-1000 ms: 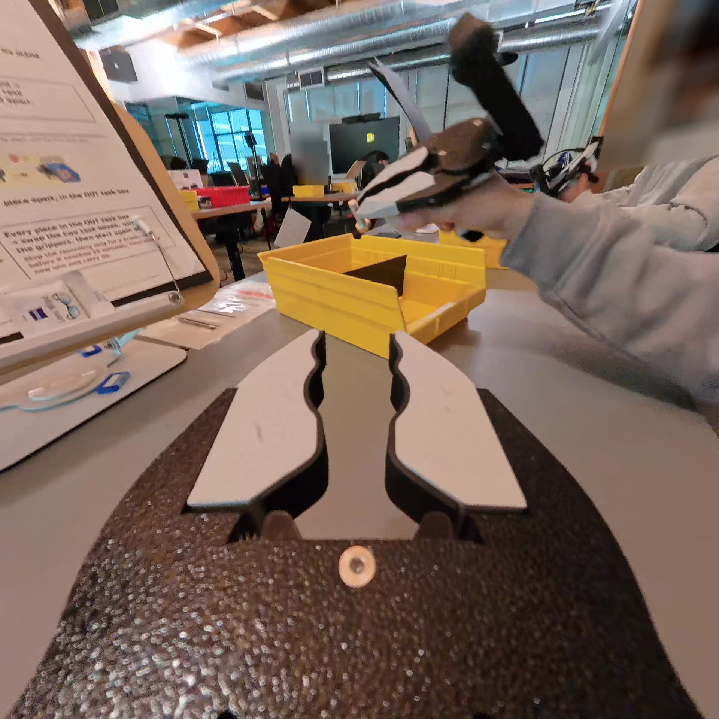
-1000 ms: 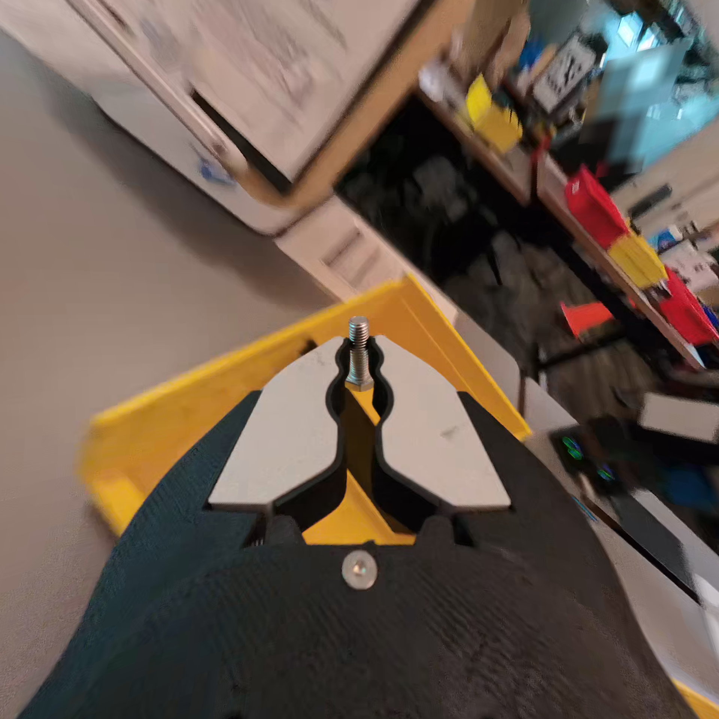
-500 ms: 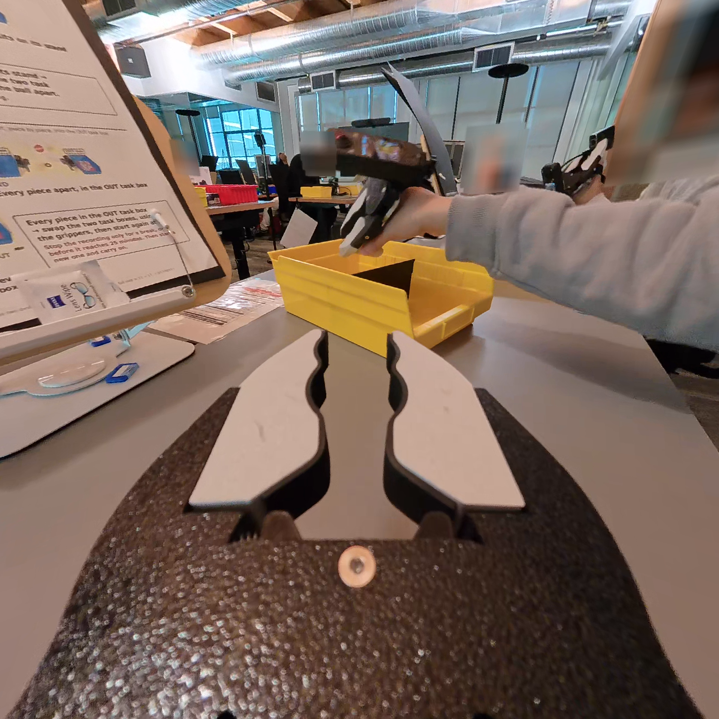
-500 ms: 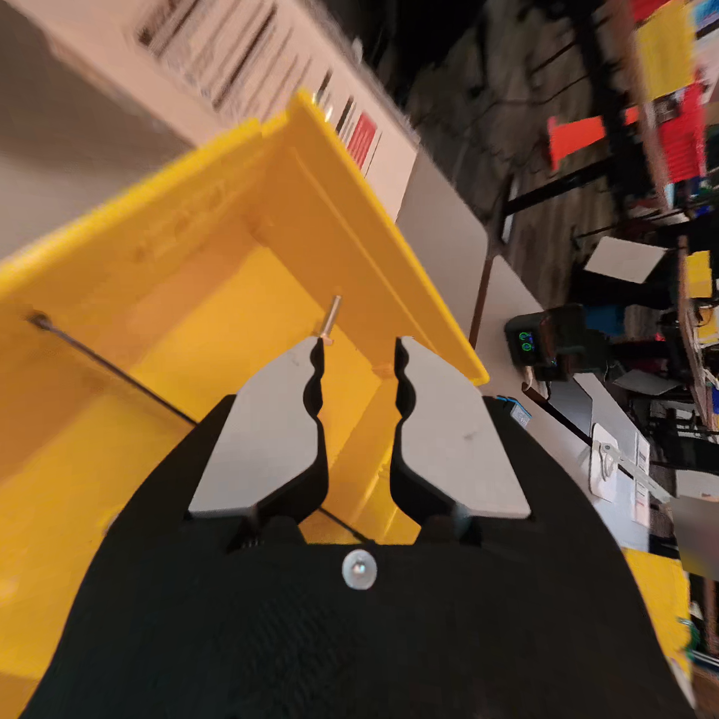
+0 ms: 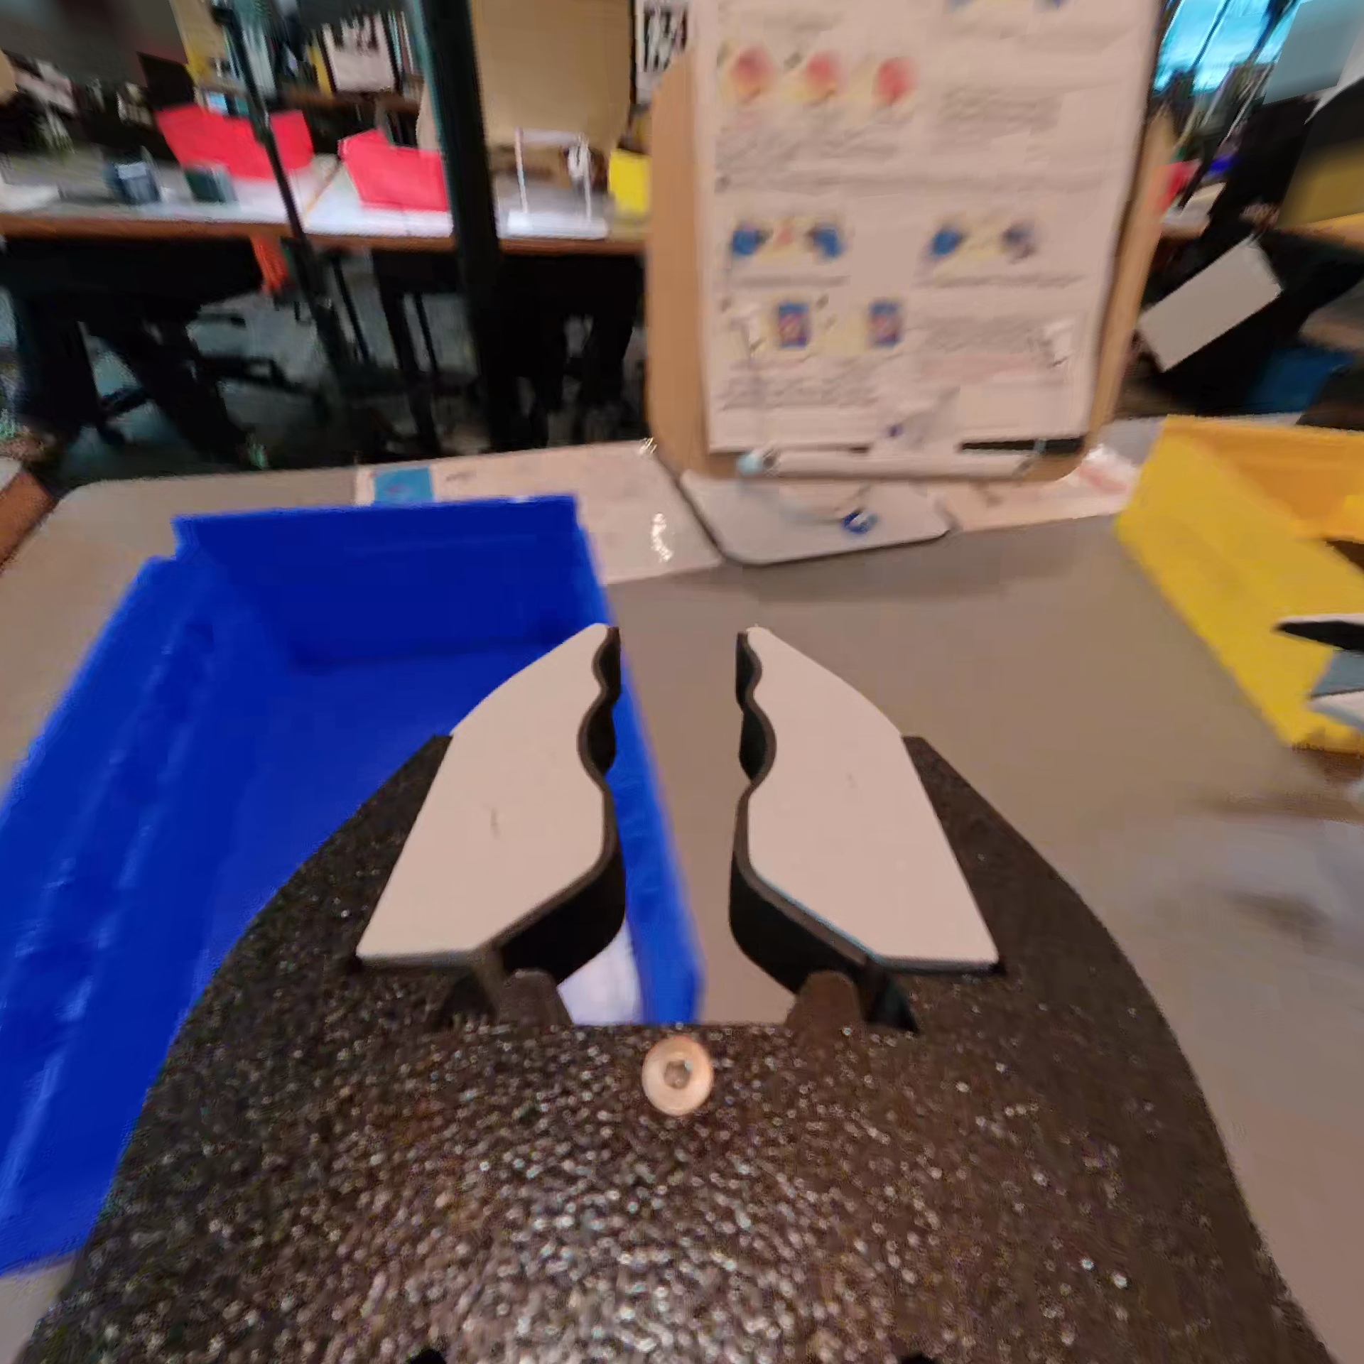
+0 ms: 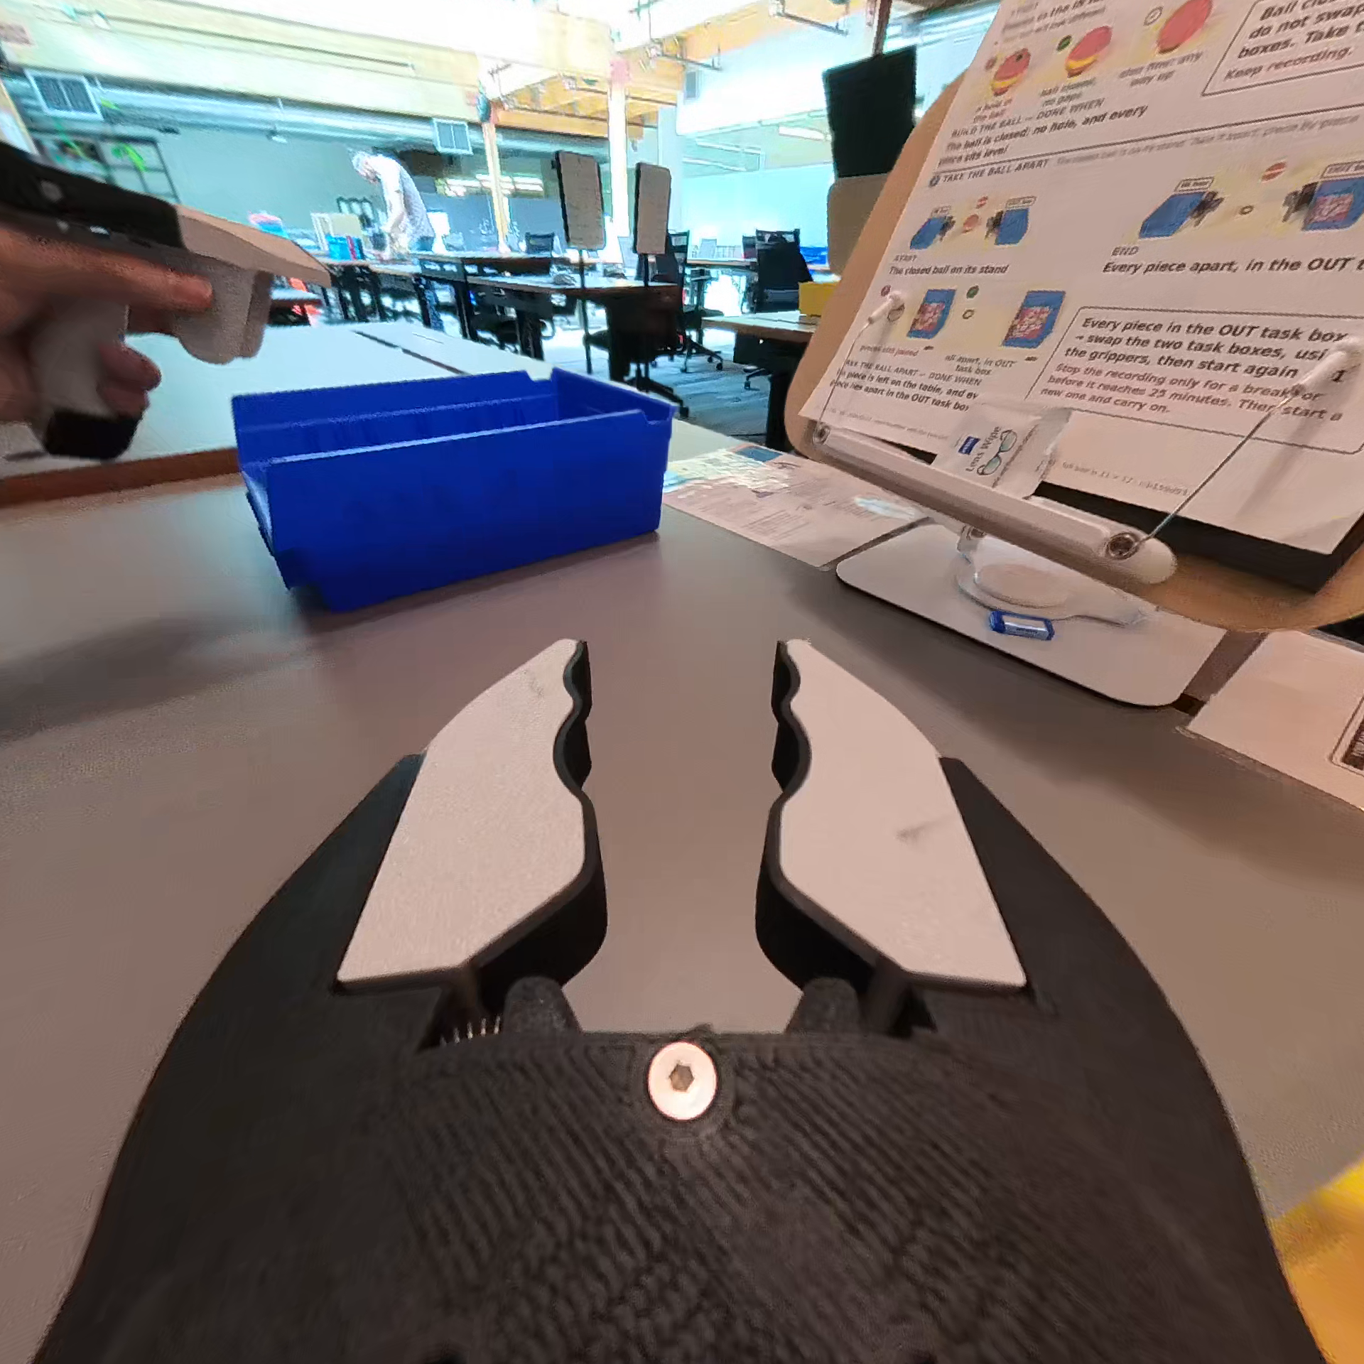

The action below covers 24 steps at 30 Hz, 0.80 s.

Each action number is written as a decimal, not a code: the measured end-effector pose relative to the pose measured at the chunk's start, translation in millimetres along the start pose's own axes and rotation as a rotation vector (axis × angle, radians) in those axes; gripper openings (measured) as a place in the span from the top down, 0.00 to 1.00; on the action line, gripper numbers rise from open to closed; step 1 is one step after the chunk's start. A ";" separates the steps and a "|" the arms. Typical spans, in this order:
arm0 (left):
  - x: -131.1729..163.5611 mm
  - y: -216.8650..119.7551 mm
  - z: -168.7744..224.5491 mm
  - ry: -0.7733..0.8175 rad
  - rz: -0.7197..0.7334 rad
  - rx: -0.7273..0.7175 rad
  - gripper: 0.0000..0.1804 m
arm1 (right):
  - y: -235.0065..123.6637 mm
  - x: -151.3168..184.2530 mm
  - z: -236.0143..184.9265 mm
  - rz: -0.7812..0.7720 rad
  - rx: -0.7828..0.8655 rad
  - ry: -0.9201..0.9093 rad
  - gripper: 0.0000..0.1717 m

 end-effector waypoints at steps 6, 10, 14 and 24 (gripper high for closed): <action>49.5 49.6 -102.8 -0.271 -0.537 0.034 0.82 | 7.2 7.7 -5.6 -0.023 0.021 -0.036 0.68; 64.2 70.3 -129.9 -0.431 -0.700 -0.001 0.82 | 2.7 8.0 -2.4 0.000 0.062 -0.043 0.68; 68.2 83.5 -135.3 -0.491 -0.842 -0.055 0.84 | -1.7 8.9 -0.2 0.018 0.063 -0.032 0.69; 72.5 105.0 -118.0 -0.417 -1.056 -0.217 0.92 | 1.8 12.7 -2.1 -0.005 0.052 -0.047 0.69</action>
Point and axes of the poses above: each gripper's, where its closed fingertips meet, y out along the fingers, x out of its underside, z = x × y across the jaws, the point moved 8 cm from there along -y, back along the fingers, and after that the axes turned 13 degrees about -z, right-handed, at the moved point
